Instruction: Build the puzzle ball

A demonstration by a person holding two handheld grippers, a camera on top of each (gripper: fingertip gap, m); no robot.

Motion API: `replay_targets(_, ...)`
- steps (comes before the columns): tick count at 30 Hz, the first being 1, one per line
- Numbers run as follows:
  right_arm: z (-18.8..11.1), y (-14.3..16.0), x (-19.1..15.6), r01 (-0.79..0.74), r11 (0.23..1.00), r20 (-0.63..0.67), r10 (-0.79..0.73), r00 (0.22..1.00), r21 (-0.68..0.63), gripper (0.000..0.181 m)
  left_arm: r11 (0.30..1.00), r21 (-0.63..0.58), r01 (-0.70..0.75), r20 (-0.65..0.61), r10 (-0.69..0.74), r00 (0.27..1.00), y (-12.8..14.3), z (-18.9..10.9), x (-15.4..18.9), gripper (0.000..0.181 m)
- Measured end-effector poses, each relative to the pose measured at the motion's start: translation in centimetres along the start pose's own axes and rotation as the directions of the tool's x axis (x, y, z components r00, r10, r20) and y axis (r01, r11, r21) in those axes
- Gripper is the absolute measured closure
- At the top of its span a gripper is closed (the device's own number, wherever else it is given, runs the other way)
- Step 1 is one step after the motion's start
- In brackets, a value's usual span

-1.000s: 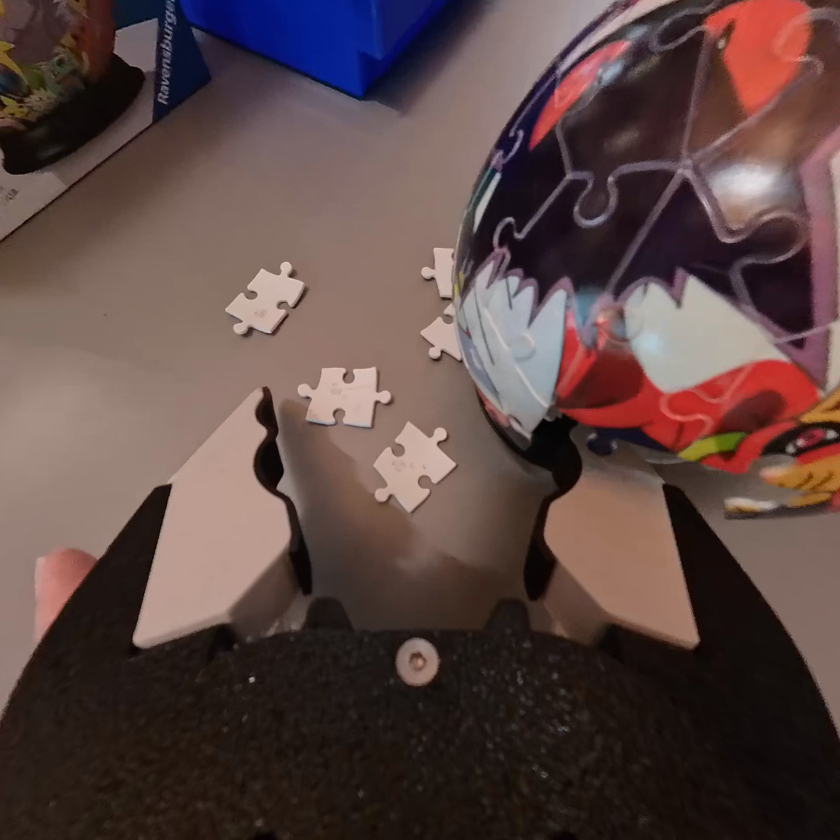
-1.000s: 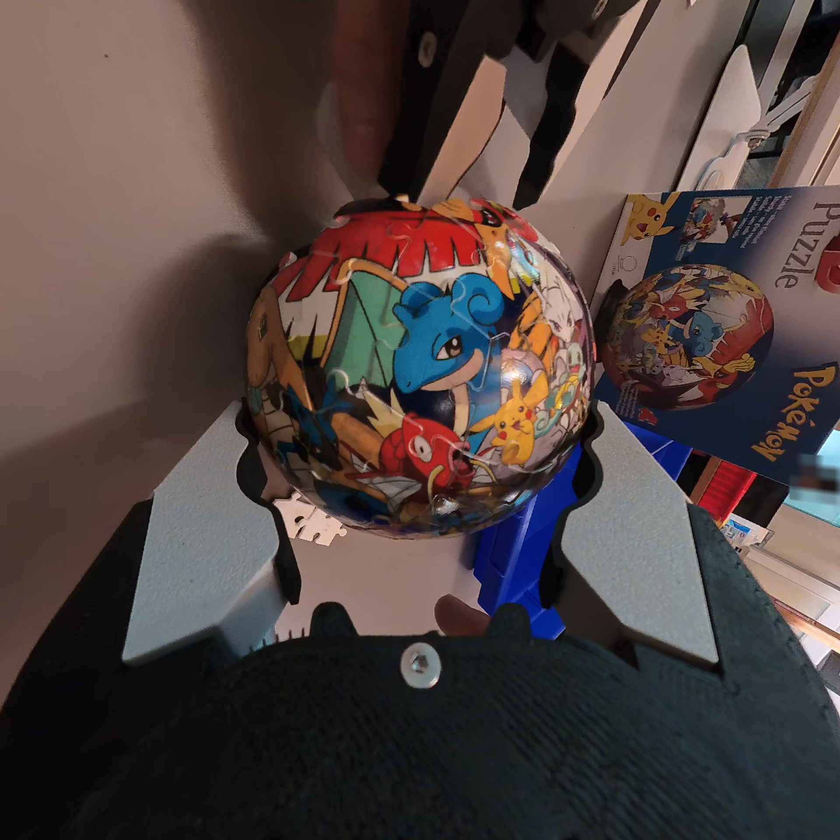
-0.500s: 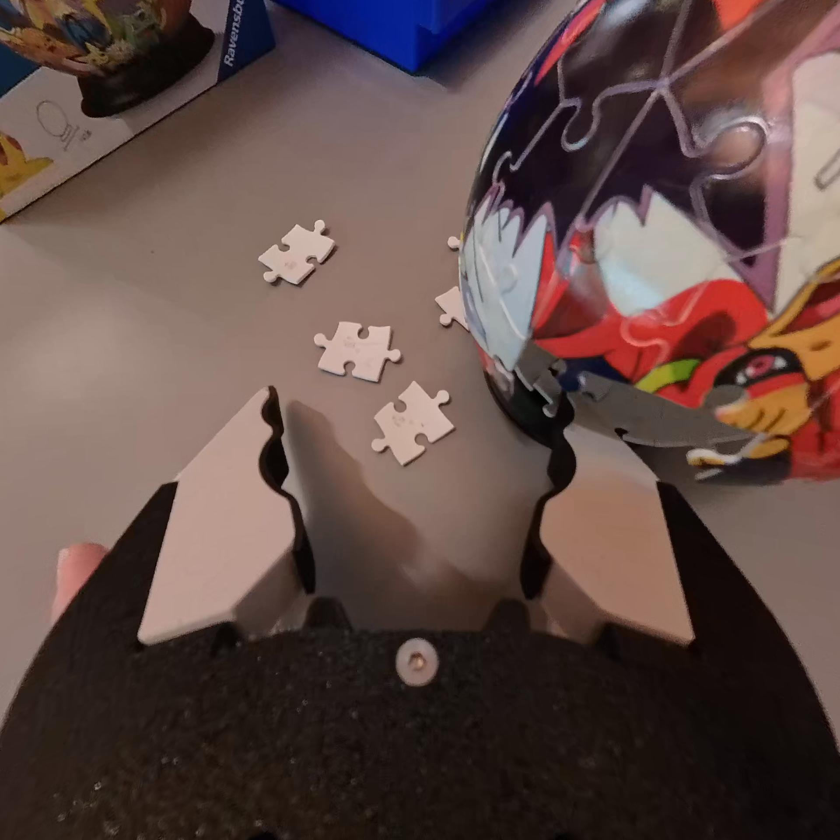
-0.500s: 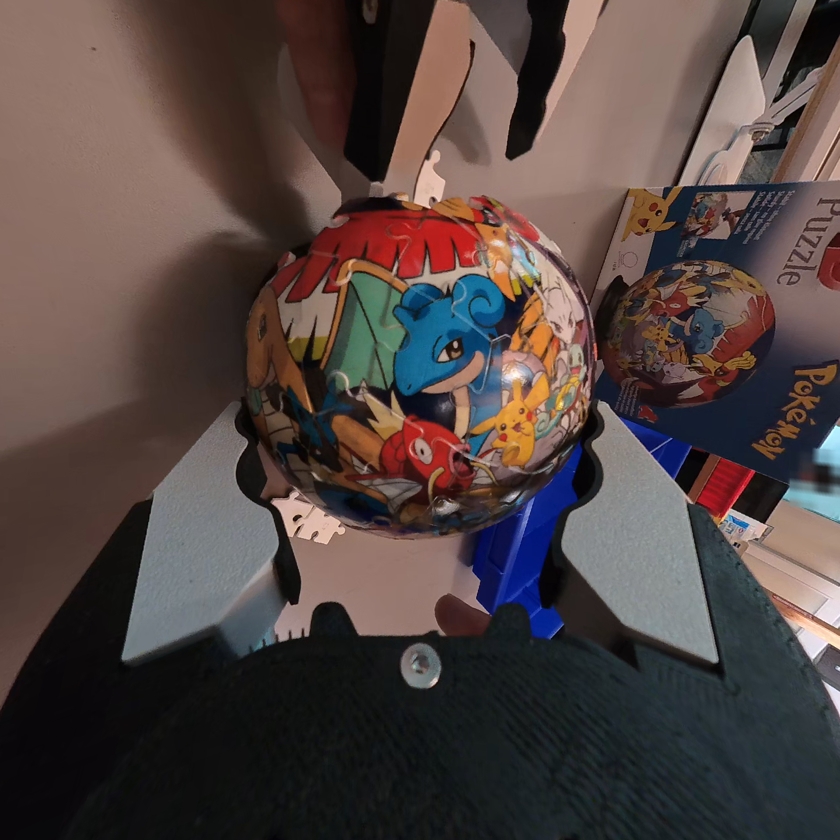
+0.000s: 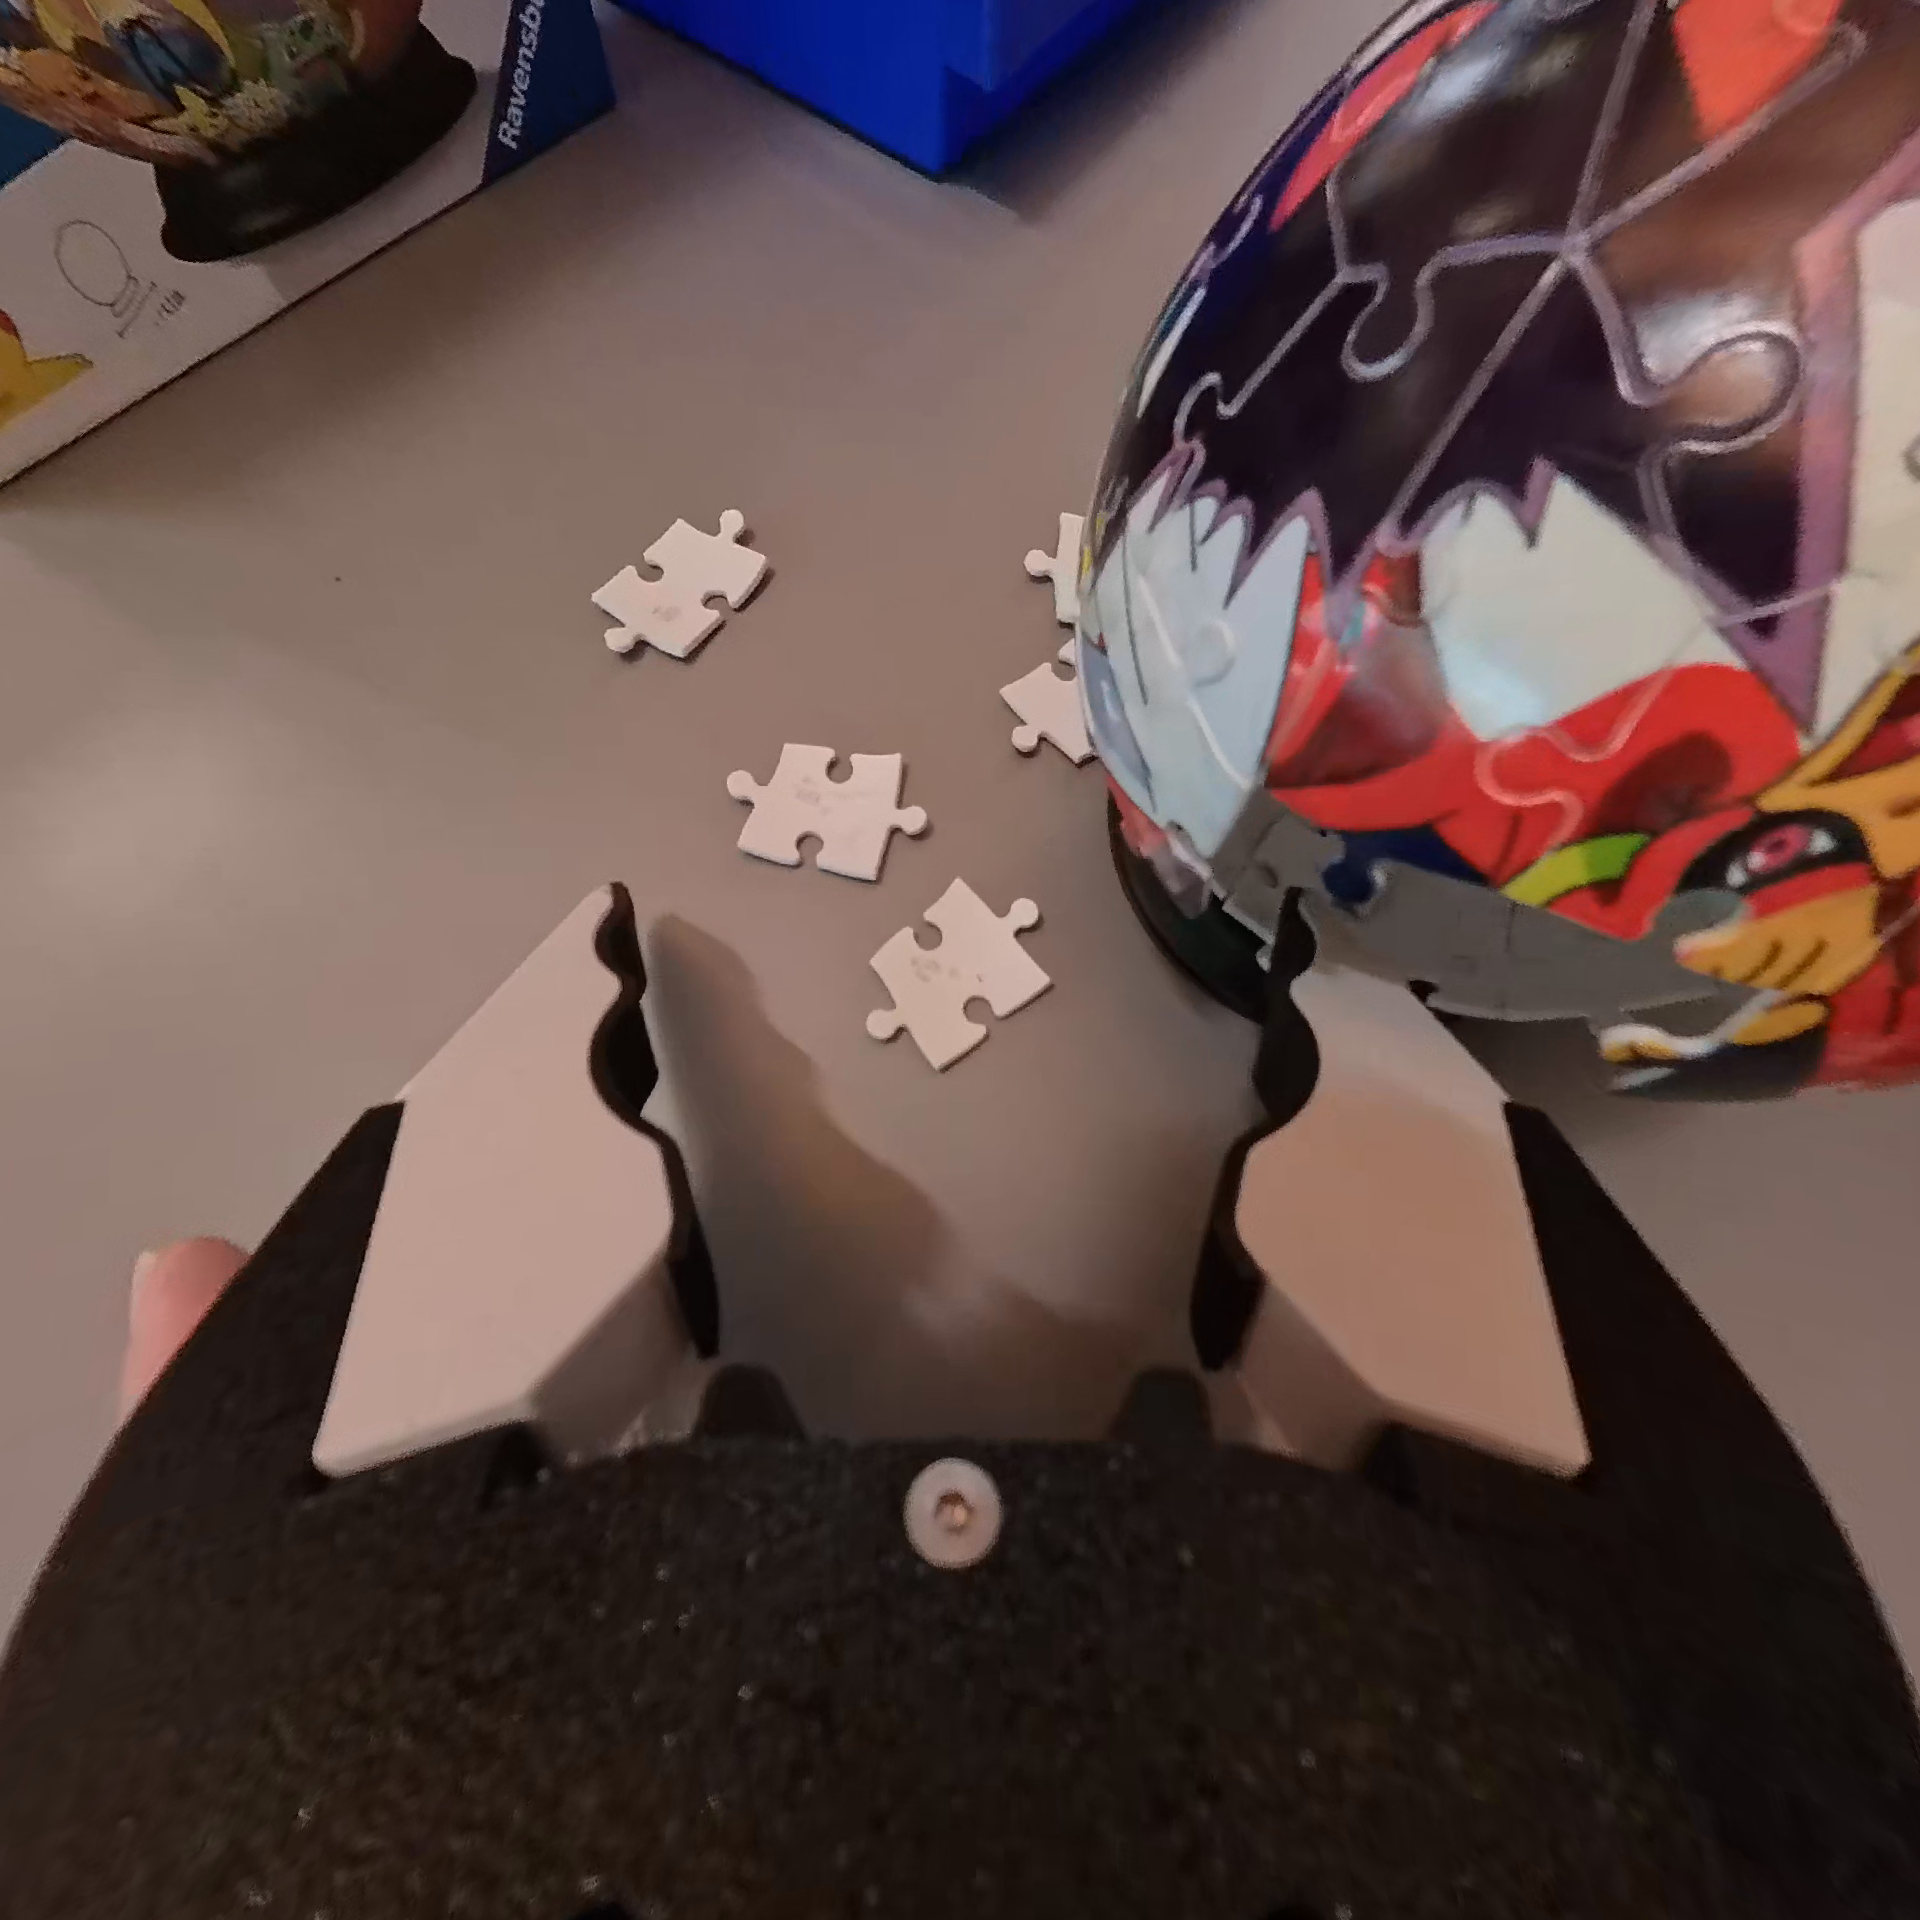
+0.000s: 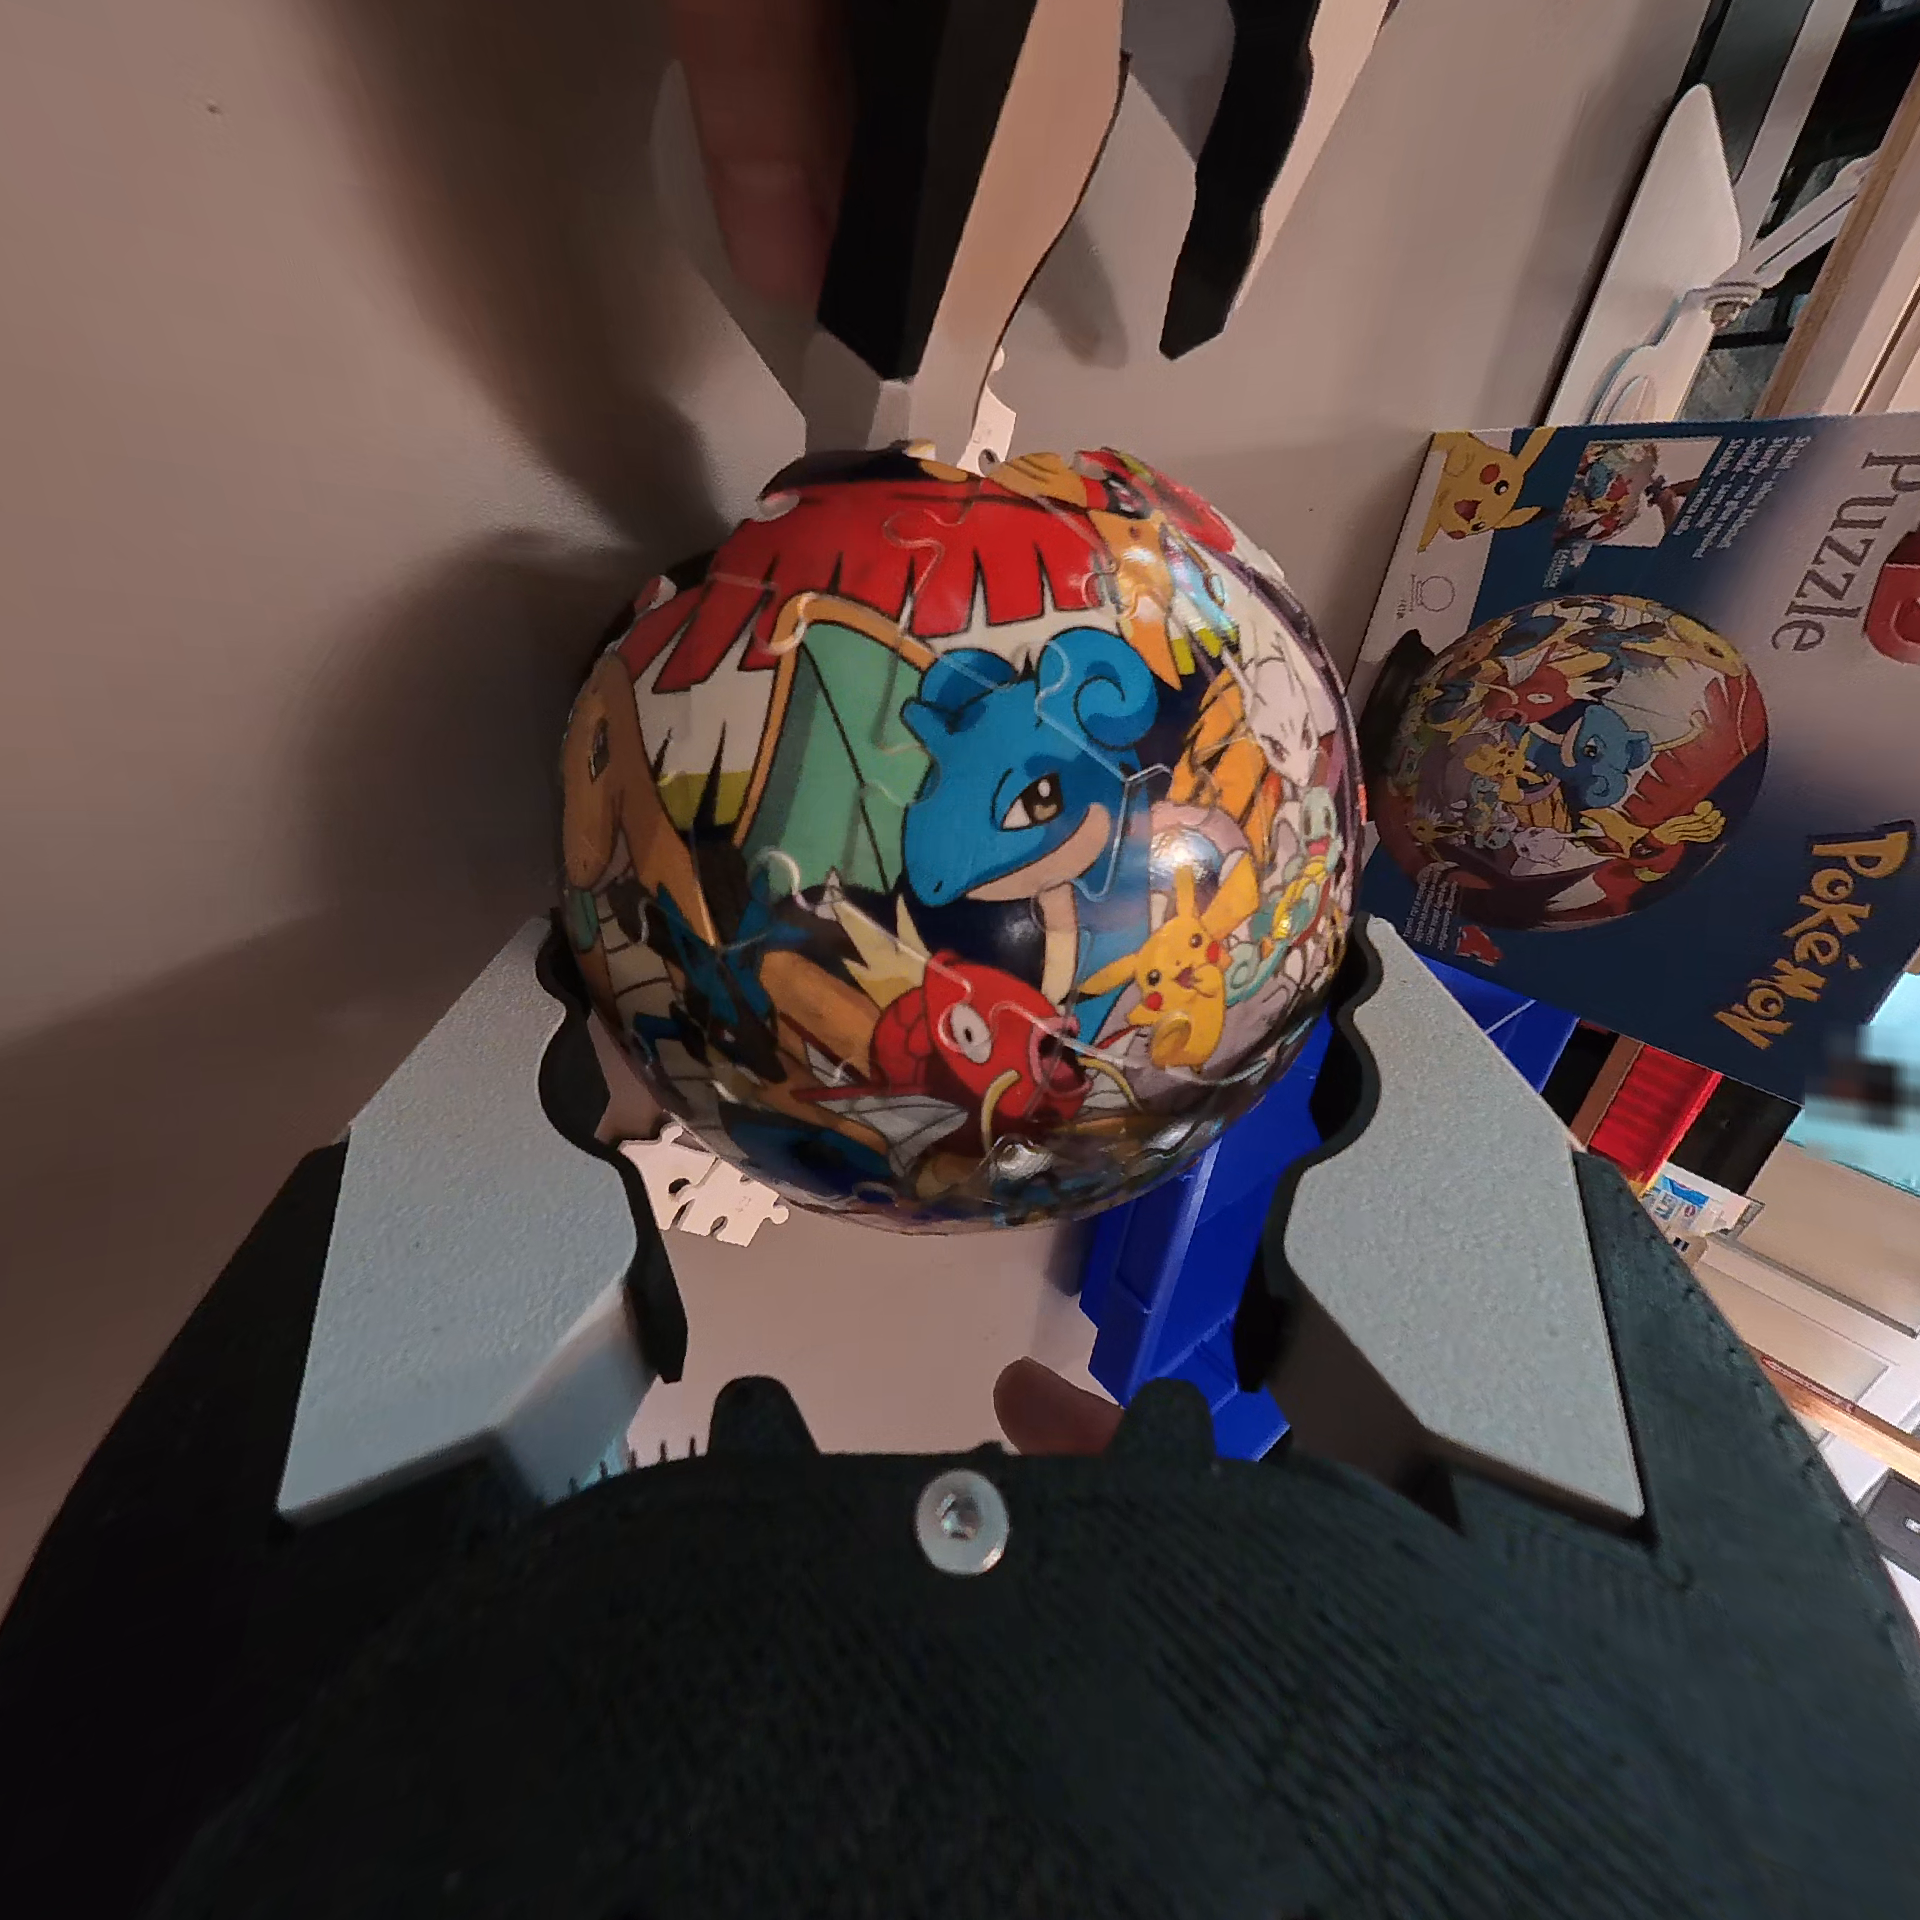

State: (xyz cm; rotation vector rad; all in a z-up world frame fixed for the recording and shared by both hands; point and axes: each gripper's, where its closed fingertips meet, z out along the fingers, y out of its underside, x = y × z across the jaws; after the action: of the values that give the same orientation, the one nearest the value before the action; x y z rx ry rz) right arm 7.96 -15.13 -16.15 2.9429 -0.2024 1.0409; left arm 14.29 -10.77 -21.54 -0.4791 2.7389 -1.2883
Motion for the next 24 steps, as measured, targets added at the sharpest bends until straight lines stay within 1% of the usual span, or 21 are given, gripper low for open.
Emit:
replay_targets(6,0.1,0.0,0.0,-0.007,1.000,-0.003,0.007,1.000,0.005,0.042,0.999,0.038,0.026,-0.068,-0.024,0.997,-1.0,0.3,0.5,0.064)
replay_targets(17,0.1,-0.1,0.0,-0.035,0.999,0.003,0.035,0.999,0.027,0.042,0.998,-0.053,-0.037,-0.073,0.034,0.997,-0.1,1.7,1.0,0.060)
replay_targets(20,0.2,-0.1,0.0,-0.030,0.999,0.001,0.030,1.000,0.024,0.041,0.997,-0.054,-0.061,-0.060,0.058,0.997,-0.2,1.9,1.0,0.057)
replay_targets(24,0.2,-0.1,0.0,-0.030,0.999,0.001,0.030,1.000,0.026,0.041,0.997,-0.063,-0.054,-0.065,0.050,0.997,-0.1,1.9,0.9,0.056)
